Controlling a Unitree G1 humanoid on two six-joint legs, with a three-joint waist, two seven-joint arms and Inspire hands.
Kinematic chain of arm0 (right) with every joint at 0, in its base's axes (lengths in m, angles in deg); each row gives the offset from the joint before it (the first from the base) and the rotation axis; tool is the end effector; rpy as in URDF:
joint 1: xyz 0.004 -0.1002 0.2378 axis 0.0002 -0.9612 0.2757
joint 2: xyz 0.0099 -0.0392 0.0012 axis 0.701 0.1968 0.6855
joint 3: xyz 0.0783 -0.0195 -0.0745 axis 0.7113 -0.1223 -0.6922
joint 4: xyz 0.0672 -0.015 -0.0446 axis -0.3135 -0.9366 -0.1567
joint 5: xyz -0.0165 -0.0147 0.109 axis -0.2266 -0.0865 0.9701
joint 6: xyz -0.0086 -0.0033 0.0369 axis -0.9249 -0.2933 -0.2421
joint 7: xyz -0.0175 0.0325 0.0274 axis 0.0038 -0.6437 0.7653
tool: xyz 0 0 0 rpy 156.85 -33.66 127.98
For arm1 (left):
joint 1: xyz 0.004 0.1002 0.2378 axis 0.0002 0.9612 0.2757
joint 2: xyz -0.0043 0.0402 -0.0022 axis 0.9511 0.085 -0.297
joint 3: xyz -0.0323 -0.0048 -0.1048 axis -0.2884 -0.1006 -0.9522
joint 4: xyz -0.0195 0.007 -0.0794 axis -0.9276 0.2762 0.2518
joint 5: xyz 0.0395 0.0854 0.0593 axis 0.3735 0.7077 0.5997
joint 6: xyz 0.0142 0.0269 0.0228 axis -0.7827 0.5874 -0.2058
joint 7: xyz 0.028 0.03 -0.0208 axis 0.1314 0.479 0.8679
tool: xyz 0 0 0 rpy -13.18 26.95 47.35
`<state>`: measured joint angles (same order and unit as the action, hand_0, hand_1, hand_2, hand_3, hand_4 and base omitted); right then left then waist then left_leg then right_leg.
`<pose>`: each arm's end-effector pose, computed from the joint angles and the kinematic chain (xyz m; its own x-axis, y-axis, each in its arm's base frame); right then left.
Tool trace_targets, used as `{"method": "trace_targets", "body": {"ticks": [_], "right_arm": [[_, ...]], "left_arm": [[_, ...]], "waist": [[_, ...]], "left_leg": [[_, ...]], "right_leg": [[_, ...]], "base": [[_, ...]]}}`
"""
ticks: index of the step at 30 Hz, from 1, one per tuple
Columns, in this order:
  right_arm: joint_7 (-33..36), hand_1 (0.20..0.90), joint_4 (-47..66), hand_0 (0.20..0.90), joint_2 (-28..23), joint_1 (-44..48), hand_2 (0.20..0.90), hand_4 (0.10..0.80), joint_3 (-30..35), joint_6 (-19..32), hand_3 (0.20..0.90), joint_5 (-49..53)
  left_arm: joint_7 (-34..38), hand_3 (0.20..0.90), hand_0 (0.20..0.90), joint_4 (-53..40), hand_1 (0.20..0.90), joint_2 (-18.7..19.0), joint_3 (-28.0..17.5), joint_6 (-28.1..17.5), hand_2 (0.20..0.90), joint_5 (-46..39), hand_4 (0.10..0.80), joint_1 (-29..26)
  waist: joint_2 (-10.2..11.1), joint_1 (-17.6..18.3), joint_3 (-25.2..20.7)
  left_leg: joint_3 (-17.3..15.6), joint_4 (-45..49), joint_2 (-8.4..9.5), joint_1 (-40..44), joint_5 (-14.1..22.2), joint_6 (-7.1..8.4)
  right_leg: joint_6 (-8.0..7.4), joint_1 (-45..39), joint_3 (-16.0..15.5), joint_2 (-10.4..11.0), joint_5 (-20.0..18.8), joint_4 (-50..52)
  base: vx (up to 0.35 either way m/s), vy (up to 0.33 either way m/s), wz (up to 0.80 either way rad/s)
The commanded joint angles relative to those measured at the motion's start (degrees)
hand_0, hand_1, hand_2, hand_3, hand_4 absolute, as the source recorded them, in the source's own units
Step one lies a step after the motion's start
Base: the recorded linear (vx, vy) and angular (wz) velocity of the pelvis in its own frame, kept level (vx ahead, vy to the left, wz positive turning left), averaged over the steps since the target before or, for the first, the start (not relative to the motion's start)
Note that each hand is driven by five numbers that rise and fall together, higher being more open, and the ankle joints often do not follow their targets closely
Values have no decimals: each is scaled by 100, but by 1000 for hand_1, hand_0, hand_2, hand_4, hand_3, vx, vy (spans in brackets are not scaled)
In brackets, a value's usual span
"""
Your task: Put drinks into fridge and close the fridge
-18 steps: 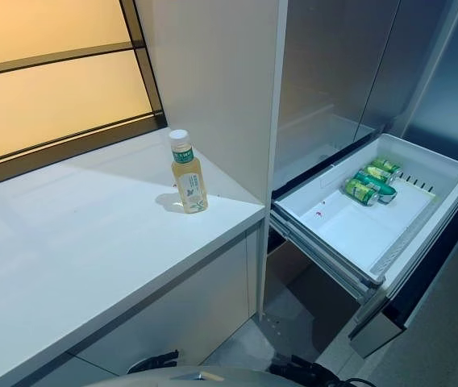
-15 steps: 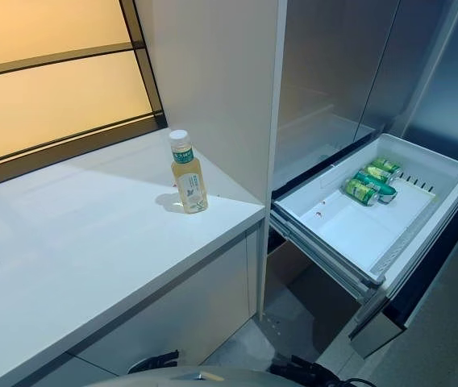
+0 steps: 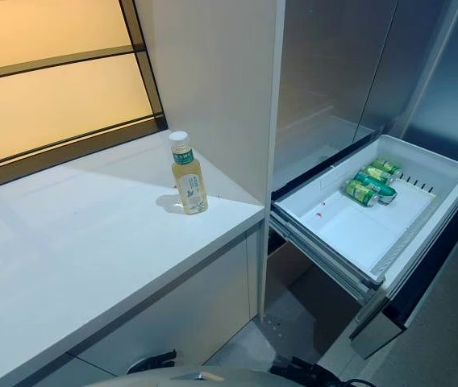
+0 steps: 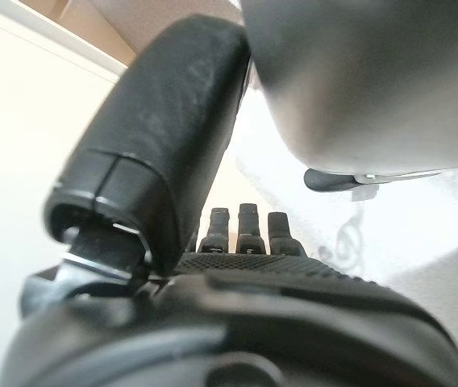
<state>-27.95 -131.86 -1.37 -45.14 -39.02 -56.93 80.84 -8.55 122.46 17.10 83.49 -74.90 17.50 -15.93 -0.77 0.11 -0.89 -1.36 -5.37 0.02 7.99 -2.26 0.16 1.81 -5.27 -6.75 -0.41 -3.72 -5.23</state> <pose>0.0546 -0.2273 -0.1372 0.2683 0.1552 -0.9508 0.2468 0.9429 0.2235 0.0559 0.2134 -0.1375 0.3913 -0.0126 -0.9202 0.0402 0.9992 0.0034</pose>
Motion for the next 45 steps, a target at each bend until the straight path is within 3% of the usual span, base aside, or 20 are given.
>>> {"method": "trace_targets", "body": {"ticks": [1,5,9,12,16,19,21,22,24,28,29,30,32,33,34,35,36,38,41,45], "right_arm": [[-311,900,-399,900,202,324,900,800,-134,-131,900,-104],[-354,900,-349,900,99,369,900,800,-171,-233,900,-165],[-349,900,-216,900,0,397,900,800,-208,-351,900,-184],[-341,900,-112,900,-79,409,900,800,-213,-419,900,-223],[-303,900,11,900,-109,353,900,800,-231,-457,900,-191],[-260,900,59,900,-123,286,900,800,-252,-425,900,-118],[-231,900,91,900,-105,240,900,800,-262,-403,900,-102],[-211,900,118,900,-79,176,900,800,-255,-375,900,-106],[-168,900,150,900,-23,116,900,800,-271,-360,900,-99],[-132,900,88,900,71,99,900,800,-334,-306,900,-49],[-117,900,60,900,102,99,900,800,-375,-277,900,0],[-101,900,37,900,144,83,900,800,-423,-239,900,49],[-80,900,40,900,180,43,900,800,-464,-194,900,113],[-75,900,44,900,185,37,900,800,-470,-190,900,121],[-26,900,77,900,209,-5,900,800,-484,-172,900,198],[3,900,79,900,233,-61,900,800,-504,-128,900,268],[3,900,76,900,238,-69,900,800,-504,-120,900,270],[-1,900,10,900,277,-153,900,800,-470,-22,900,275],[-33,900,-102,900,301,-179,900,800,-481,55,900,298],[21,900,-148,900,342,-148,900,800,-514,51,900,339]], "left_arm": [[-35,900,900,132,900,-174,-10,-684,900,175,800,-549],[-84,900,900,-268,900,-42,291,-1080,900,535,800,-733],[-1075,900,900,-1332,900,156,740,-634,900,258,800,-950],[-1927,900,900,-2789,900,398,1208,167,900,-205,800,-1064],[-2896,900,900,-4309,900,743,1401,1314,900,-1053,800,-1205],[-3375,900,900,-6199,900,953,1298,2891,900,-2621,800,-1438],[-3386,900,900,-6737,900,889,1137,3356,900,-3752,800,-1508],[-3211,900,900,-7227,900,698,894,3791,900,-4812,800,-1566],[-2995,900,900,-7660,900,435,643,3847,900,-5828,800,-1641],[-2669,900,900,-8413,900,87,320,3124,900,-7344,800,-1912],[-2504,900,900,-8611,900,69,239,2786,900,-7586,800,-2002],[-2384,900,900,-8813,900,73,117,2092,900,-7513,800,-2100],[-2049,900,900,-9080,900,234,-113,1082,900,-6835,800,-2186],[-2017,900,900,-9104,900,250,-129,971,900,-6743,800,-2188],[-1732,900,900,-9315,900,458,-347,328,900,-6335,800,-2256],[-1410,900,900,-9467,900,656,-628,-600,900,-5489,800,-2322],[-1369,900,900,-9493,900,674,-670,-637,900,-5437,800,-2326],[-603,900,900,-9682,900,904,-1230,-1606,900,-4187,800,-2430],[277,900,900,-9692,900,1092,-1642,-2166,900,-2770,800,-2629],[1032,900,900,-9656,900,1189,-1732,-2047,900,-1628,800,-2894]], "waist": [[102,24,83],[62,56,67],[2,71,84],[-73,100,90],[-103,113,91],[-120,121,83],[-114,121,73],[-97,120,58],[-68,127,38],[2,117,5],[18,109,-5],[39,94,-27],[63,64,-35],[66,63,-34],[74,17,-22],[88,-32,-57],[91,-33,-59],[117,-101,-107],[136,-139,-182],[126,-167,-249]], "left_leg": [[-186,37,241,-87,143,-171],[-208,37,227,-79,150,-160],[-229,37,215,-95,146,-167],[-247,37,203,-110,153,-182],[-254,37,193,-123,162,-191],[-242,37,199,-138,171,-208],[-239,37,198,-144,186,-215],[-232,37,204,-140,212,-228],[-234,37,202,-121,244,-235],[-200,37,193,-111,270,-219],[-184,37,195,-114,267,-214],[-165,37,199,-116,271,-213],[-140,37,196,-123,266,-206],[-136,37,197,-122,265,-205],[-90,37,204,-107,266,-203],[-41,37,212,-148,243,-194],[-33,37,213,-147,244,-193],[53,37,227,-163,243,-183],[126,37,234,-170,244,-165],[193,37,243,-199,235,-145]], "right_leg": [[-414,-142,144,150,42,71],[-420,-135,179,139,58,86],[-430,-104,217,133,54,106],[-452,-66,256,132,47,121],[-479,-51,283,145,37,116],[-504,-36,286,164,2,101],[-506,-42,283,176,-6,80],[-497,-57,286,184,-15,59],[-478,-83,300,192,-21,40],[-427,-115,291,195,-19,23],[-418,-123,273,200,-11,24],[-410,-130,250,205,8,24],[-396,-145,211,212,31,23],[-395,-149,205,213,35,23],[-395,-184,167,215,63,23],[-388,-166,126,217,81,23],[-389,-171,119,217,87,23],[-379,-188,63,208,142,23],[-367,-211,1,200,196,23],[-365,-201,-70,205,223,23]], "base": [[0,0,0],[0,0,0],[0,0,0],[-12,16,-6],[-5,6,-4],[0,0,0],[0,0,0],[0,0,0],[0,0,0],[17,-34,0],[0,0,0],[0,0,0],[0,0,0],[0,-9,4],[-7,-6,8],[-6,-6,8],[-10,-4,8],[3,-5,8],[21,-1,14],[17,12,19]]}}
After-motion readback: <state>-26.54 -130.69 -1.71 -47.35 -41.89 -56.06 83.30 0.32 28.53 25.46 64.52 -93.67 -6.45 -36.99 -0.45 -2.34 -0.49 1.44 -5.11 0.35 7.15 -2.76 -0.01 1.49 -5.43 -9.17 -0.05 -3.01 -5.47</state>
